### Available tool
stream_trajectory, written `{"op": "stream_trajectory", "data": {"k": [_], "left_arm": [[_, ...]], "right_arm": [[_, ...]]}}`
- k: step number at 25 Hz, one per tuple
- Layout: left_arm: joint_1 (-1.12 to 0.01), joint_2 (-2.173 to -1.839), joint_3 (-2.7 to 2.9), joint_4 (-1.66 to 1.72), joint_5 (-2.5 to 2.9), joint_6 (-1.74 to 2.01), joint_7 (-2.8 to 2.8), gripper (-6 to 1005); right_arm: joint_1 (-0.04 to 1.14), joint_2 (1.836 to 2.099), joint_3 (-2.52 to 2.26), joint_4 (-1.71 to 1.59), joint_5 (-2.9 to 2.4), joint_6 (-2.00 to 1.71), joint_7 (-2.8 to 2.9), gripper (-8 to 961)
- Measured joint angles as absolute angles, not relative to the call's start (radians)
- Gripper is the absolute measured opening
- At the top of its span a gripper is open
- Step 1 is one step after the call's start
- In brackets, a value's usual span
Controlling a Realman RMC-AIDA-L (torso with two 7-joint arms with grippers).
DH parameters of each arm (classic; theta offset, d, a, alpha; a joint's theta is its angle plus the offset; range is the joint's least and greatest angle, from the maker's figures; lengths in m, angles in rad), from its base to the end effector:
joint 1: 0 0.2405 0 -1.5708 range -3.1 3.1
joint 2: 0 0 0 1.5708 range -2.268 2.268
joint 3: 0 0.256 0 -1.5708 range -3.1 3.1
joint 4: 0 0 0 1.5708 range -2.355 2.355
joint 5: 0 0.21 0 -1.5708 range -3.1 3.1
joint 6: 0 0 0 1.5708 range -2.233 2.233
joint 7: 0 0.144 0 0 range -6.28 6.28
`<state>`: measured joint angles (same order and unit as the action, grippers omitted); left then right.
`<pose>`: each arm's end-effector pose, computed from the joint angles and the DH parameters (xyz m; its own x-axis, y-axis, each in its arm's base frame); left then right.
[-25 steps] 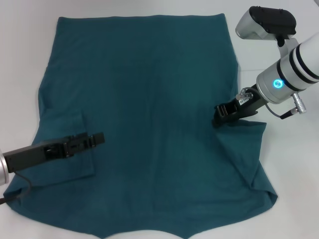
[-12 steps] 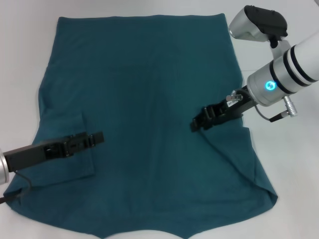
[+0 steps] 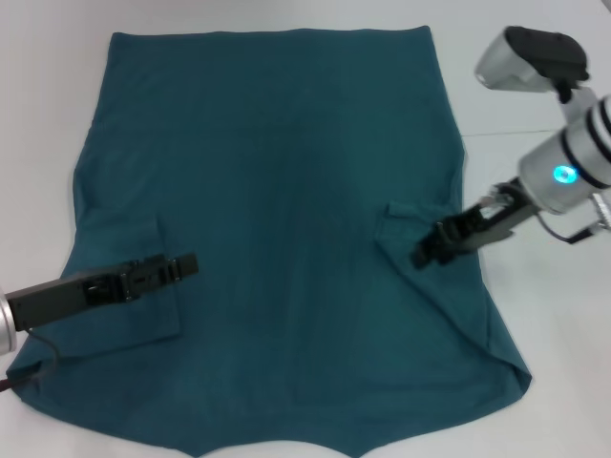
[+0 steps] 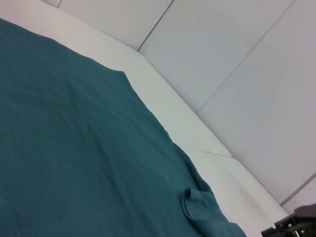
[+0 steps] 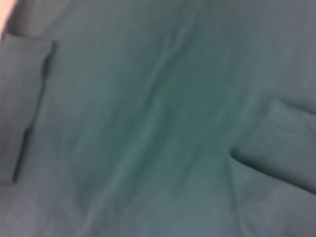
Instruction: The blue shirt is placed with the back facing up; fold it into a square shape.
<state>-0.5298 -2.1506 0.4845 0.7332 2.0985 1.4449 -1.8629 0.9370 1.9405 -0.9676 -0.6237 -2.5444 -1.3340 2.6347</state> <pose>-0.2777 0.3427 0.0064 0.4063 0.6669 0.6247 0.8574 -0.5146 -0.0084 0.2119 0.4310 0.0172 0.4069 -0.9102 -0.0770 -0.8636 -0.3558 -0.3572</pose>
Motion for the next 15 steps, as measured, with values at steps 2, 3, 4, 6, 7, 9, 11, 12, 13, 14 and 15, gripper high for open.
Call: {"op": "stream_trajectory", "data": {"k": [2, 3, 4, 6, 7, 9, 11, 12, 13, 14, 15], "left_arm": [[-0.530, -2.151, 0.484, 0.733, 2.099, 1.444, -1.865, 737], [-0.531, -2.150, 0.484, 0.733, 2.099, 1.444, -1.865, 737], [-0.532, -2.150, 0.484, 0.733, 2.099, 1.442, -1.865, 737], [-0.533, -2.150, 0.485, 0.733, 2.098, 1.439, -1.866, 737], [-0.534, -2.149, 0.485, 0.733, 2.098, 1.436, -1.866, 737], [-0.535, -2.149, 0.485, 0.732, 2.099, 1.433, -1.867, 737], [-0.536, -2.149, 0.485, 0.730, 2.099, 1.433, -1.868, 736], [-0.537, -2.149, 0.485, 0.729, 2.099, 1.433, -1.870, 736], [-0.538, -2.149, 0.485, 0.729, 2.098, 1.433, -1.872, 736], [-0.539, -2.149, 0.485, 0.728, 2.099, 1.432, -1.874, 736], [-0.540, -2.149, 0.485, 0.728, 2.098, 1.432, -1.876, 736]], "right_arm": [[0.913, 1.928, -0.956, -0.629, -2.545, -1.353, 2.635, 425], [0.901, 1.922, -0.947, -0.633, -2.545, -1.359, 2.635, 424], [0.888, 1.917, -0.939, -0.637, -2.545, -1.367, 2.635, 424], [0.862, 1.907, -0.923, -0.645, -2.546, -1.377, 2.635, 424], [0.848, 1.901, -0.915, -0.648, -2.546, -1.380, 2.635, 424], [0.831, 1.895, -0.907, -0.650, -2.546, -1.382, 2.635, 423], [0.816, 1.892, -0.904, -0.651, -2.546, -1.384, 2.634, 423], [0.810, 1.891, -0.904, -0.651, -2.546, -1.384, 2.634, 423], [0.804, 1.891, -0.903, -0.651, -2.546, -1.384, 2.634, 422], [0.798, 1.891, -0.902, -0.651, -2.545, -1.382, 2.632, 422], [0.795, 1.892, -0.901, -0.651, -2.544, -1.379, 2.631, 422]]}}
